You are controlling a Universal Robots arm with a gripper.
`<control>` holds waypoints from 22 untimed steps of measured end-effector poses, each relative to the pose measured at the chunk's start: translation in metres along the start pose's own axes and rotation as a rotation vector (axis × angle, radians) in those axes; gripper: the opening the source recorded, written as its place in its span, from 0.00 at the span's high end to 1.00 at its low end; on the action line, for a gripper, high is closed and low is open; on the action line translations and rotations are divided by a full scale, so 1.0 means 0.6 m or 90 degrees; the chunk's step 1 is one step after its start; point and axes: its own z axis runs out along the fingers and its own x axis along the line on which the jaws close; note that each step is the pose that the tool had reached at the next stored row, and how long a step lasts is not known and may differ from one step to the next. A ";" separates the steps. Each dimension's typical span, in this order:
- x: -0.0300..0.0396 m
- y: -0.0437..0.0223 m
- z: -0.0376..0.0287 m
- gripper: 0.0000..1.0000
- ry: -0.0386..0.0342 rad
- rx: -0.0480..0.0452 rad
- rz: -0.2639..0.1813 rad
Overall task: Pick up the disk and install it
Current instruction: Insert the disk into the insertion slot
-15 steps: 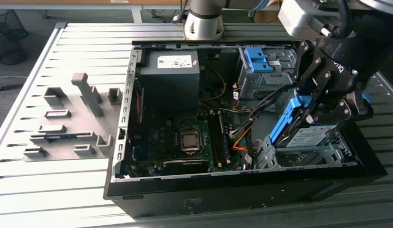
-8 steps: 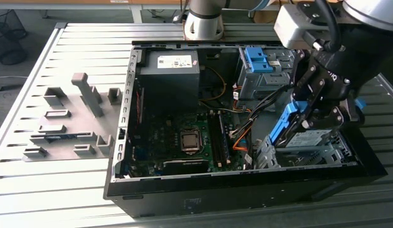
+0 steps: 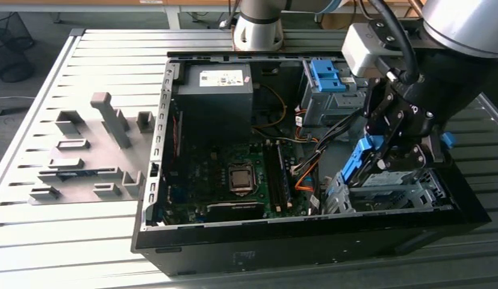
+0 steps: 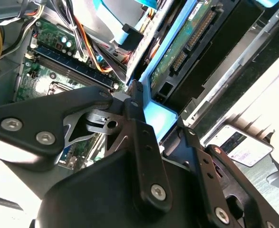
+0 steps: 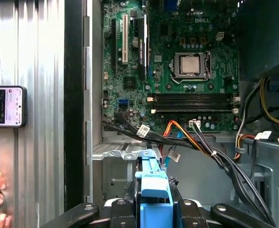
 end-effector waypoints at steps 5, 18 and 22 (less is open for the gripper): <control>0.000 0.000 0.001 0.64 0.0001 0.0000 0.000; -0.001 -0.001 0.023 0.56 0.0000 0.0002 0.000; -0.001 -0.001 0.027 0.71 0.0002 0.0002 0.000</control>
